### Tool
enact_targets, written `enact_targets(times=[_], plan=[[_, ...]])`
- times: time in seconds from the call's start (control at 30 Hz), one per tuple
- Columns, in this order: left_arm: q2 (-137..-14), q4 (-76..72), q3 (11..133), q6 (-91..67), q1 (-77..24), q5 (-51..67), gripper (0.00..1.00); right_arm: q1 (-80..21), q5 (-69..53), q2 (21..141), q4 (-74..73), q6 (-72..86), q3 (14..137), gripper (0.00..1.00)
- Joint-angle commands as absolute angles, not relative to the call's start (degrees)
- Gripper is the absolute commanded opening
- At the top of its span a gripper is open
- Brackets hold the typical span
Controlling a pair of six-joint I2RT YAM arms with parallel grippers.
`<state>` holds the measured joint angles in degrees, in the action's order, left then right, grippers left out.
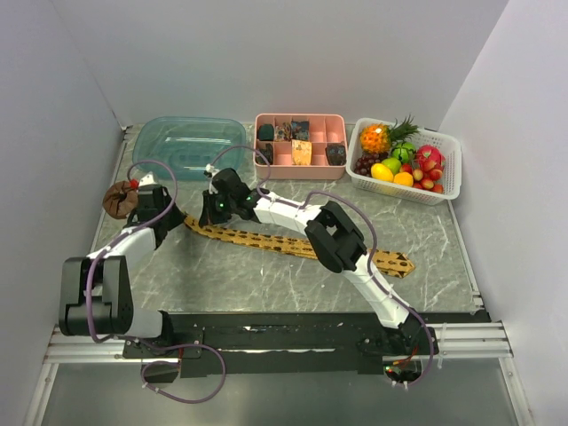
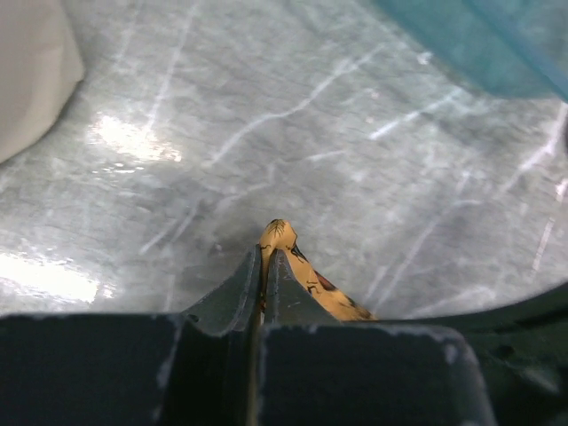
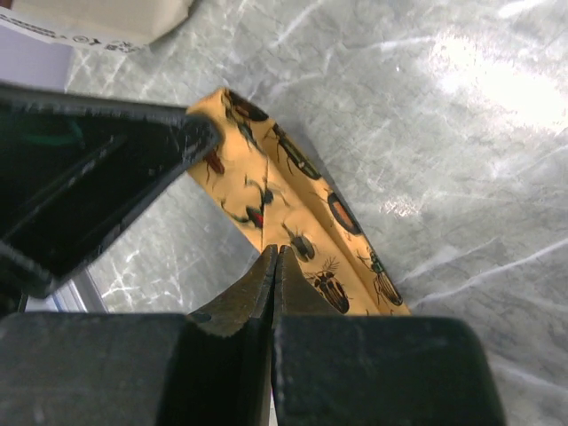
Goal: Roll the ties
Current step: Roll the tie at the center of the board.
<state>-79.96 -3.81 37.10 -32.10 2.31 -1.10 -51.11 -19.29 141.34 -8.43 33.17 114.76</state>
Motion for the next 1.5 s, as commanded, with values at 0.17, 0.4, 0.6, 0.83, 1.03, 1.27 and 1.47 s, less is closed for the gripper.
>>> enact_targets(times=[0.17, 0.4, 0.6, 0.83, 1.03, 1.27, 1.47], plan=[[-74.7, -5.6, 36.2, -30.7, -1.8, -2.9, 0.01, -50.7, -19.3, 142.3, -7.9, 33.4, 118.2, 0.00], [-72.6, -4.4, 35.9, -31.0, -5.0, -4.0, 0.01, -50.7, -19.5, 145.5, -8.4, 34.4, 121.5, 0.00], [-72.0, -4.2, 35.2, -32.7, -6.9, -4.1, 0.01, -50.8, -19.7, 146.6, -7.6, 35.8, 121.3, 0.00], [-71.8, -3.5, 33.5, -35.3, -9.5, -5.5, 0.01, -50.5, -18.1, 146.8, -8.5, 35.8, 121.6, 0.00], [-72.0, -2.4, 32.9, -37.2, -10.7, -6.2, 0.01, -50.3, -18.0, 143.4, -7.3, 35.2, 117.5, 0.00], [-72.2, -1.9, 31.9, -40.1, -11.6, -8.0, 0.01, -49.6, -18.4, 136.9, -6.7, 34.2, 111.6, 0.00], [-71.4, -2.9, 30.4, -41.1, -12.7, -8.8, 0.01, -49.0, -17.2, 132.0, -6.4, 33.5, 107.2, 0.00]])
